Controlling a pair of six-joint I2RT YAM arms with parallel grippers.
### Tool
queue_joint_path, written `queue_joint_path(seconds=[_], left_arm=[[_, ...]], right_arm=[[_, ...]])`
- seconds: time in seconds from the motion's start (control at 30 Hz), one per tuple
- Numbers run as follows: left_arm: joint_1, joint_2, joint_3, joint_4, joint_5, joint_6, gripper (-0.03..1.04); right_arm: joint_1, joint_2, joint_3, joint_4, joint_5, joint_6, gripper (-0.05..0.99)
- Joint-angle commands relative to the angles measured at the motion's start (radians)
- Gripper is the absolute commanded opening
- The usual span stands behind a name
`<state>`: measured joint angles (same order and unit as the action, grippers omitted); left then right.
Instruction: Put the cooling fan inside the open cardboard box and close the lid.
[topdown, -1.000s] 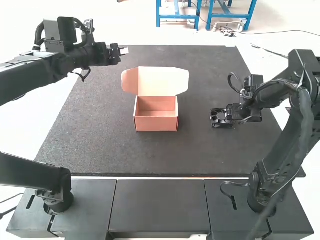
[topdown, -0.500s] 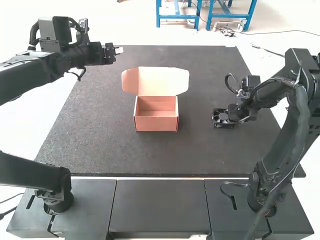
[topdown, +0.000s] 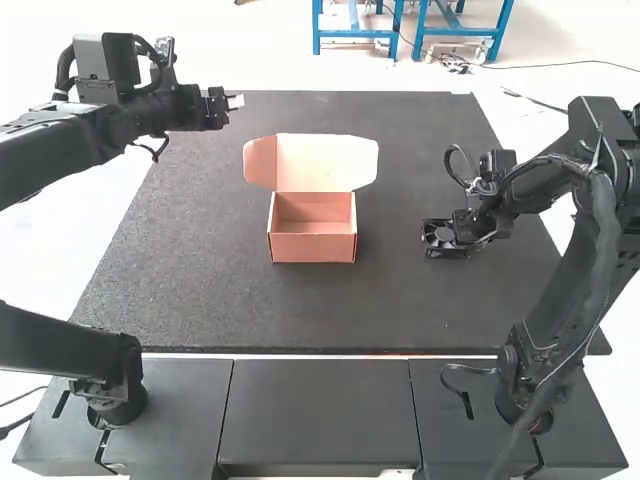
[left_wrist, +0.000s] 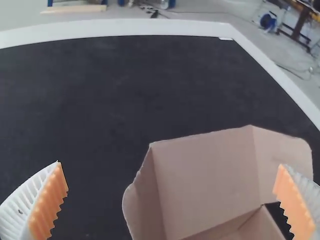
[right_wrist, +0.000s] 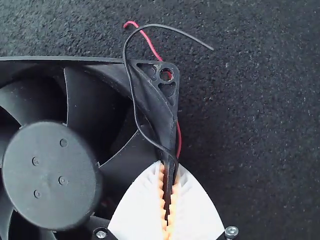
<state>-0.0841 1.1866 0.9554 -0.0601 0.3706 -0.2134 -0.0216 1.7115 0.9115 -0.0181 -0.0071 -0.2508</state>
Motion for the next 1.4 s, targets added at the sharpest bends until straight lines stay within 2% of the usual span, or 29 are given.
queue_joint_path(seconds=[0.0,0.2,0.37,0.53,0.67,0.83,1.0,1.13,1.2,1.37], left_arm=[[0.017,0.011,0.002,-0.012,0.024,0.04,0.97],[0.041,-0.005,-0.026,-0.023,0.041,0.051,0.97],[0.035,-0.013,-0.046,-0.021,0.042,0.051,0.97],[0.032,-0.015,-0.049,-0.02,0.05,0.051,0.97],[0.032,-0.015,-0.049,-0.021,0.06,0.054,0.97],[0.032,-0.016,-0.063,-0.017,0.062,0.054,0.97],[0.032,-0.025,-0.086,0.0,0.06,0.048,0.97],[0.037,-0.027,-0.098,0.005,0.057,0.045,0.97],[0.04,-0.027,-0.104,0.008,0.053,0.043,0.97],[0.053,-0.027,-0.106,0.013,0.03,0.043,0.97]], right_arm=[[0.011,-0.061,0.029,-0.077,-0.073,-0.142,-0.02],[0.003,-0.139,0.144,-0.418,-0.223,-0.304,-0.02],[0.009,-0.224,0.202,-0.655,-0.332,-0.344,-0.02],[0.058,-0.337,0.214,-0.815,-0.436,-0.337,-0.02],[0.209,-0.385,0.237,-0.869,-0.468,-0.243,-0.02],[0.434,-0.398,0.273,-0.847,-0.495,-0.051,-0.02],[0.623,-0.372,0.288,-0.631,-0.484,0.217,-0.02],[0.709,-0.291,0.331,-0.536,-0.455,0.329,-0.02],[0.72,-0.254,0.357,-0.49,-0.439,0.355,-0.02],[0.69,-0.162,0.383,-0.382,-0.337,0.374,-0.02]])
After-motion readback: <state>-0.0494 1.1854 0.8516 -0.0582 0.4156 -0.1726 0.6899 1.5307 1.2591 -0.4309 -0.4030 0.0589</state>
